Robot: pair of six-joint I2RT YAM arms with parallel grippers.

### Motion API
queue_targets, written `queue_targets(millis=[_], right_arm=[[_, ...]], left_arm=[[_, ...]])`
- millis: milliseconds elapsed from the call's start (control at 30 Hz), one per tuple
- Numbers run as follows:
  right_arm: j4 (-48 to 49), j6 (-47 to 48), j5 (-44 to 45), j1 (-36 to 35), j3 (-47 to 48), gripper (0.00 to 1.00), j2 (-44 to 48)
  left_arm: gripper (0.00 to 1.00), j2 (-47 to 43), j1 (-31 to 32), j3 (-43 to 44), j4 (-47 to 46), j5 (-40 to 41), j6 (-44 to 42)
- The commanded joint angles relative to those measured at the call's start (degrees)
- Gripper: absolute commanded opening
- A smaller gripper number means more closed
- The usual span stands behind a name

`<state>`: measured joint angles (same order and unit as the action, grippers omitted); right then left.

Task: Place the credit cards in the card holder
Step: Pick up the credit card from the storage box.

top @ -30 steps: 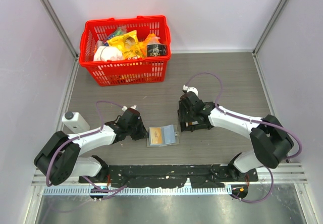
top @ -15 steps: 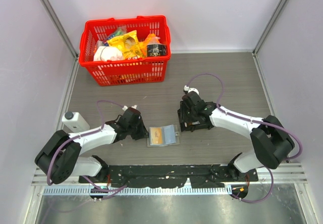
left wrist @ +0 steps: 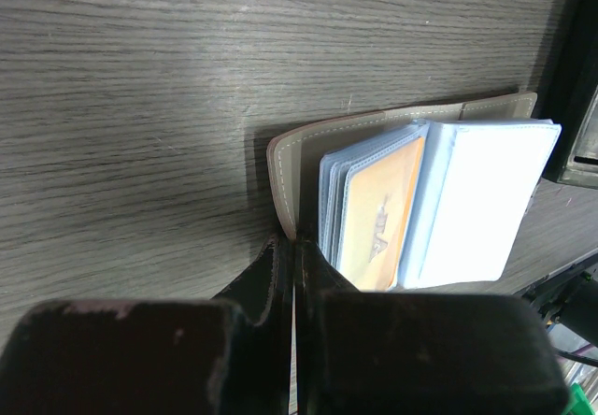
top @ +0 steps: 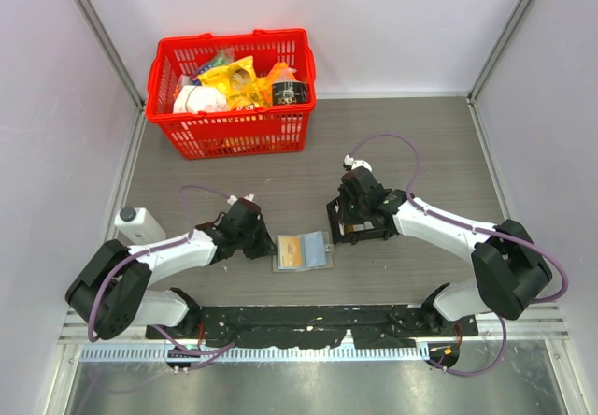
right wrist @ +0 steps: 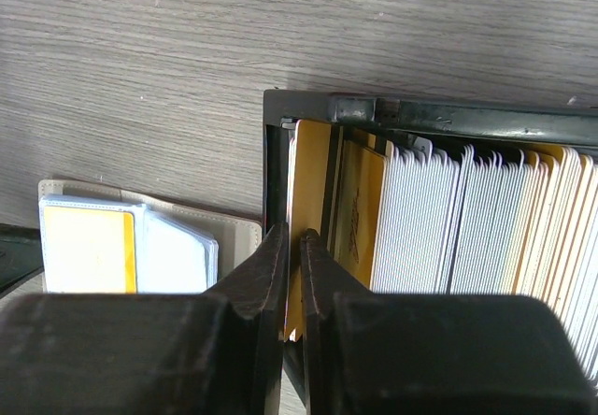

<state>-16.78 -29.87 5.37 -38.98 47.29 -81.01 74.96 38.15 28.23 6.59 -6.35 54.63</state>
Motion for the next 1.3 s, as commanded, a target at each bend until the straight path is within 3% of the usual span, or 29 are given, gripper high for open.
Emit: queue_targets(millis=[0, 567, 933, 1267], right_arm=[[0.43, 0.25, 0.43, -0.13, 0.88, 0.11, 0.85], [-3.00, 2.62, 0.96, -0.13, 3.51, 0.04, 2.97], [-6.78, 5.61, 12.83, -0.13, 7.55, 0.01, 9.02], [1.64, -1.94, 3.43, -0.48, 0.98, 0.01, 17.37]], left_arm=[[0.00, 1.59, 0.17, -0.19, 2.99, 0.64, -1.90], [0.00, 1.24, 0.26, -0.54, 2.73, 0.64, -1.81], [0.00, 0.54, 0.17, -0.81, 2.82, 0.64, -1.98], [0.00, -1.04, 0.17, -0.63, 3.87, 0.81, -1.55]])
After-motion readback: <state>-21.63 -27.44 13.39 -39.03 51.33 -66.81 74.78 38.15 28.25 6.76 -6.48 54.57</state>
